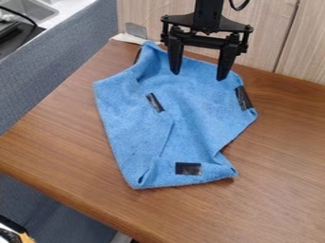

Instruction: Unfolded cloth from top right

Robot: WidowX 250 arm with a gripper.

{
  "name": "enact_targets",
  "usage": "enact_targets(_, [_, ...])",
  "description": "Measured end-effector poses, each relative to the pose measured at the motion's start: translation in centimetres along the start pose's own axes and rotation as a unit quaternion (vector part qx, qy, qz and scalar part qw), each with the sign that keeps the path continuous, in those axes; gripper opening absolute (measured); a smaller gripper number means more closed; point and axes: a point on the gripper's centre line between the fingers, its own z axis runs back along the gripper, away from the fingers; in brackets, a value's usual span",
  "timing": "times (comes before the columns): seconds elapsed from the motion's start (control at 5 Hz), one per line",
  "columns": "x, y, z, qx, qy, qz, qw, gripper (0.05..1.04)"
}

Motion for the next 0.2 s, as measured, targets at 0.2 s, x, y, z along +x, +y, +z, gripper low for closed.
enact_targets(0.2, [-0.02, -0.05, -0.05, 0.000, 0.001, -0.001, 1.0000, 0.999])
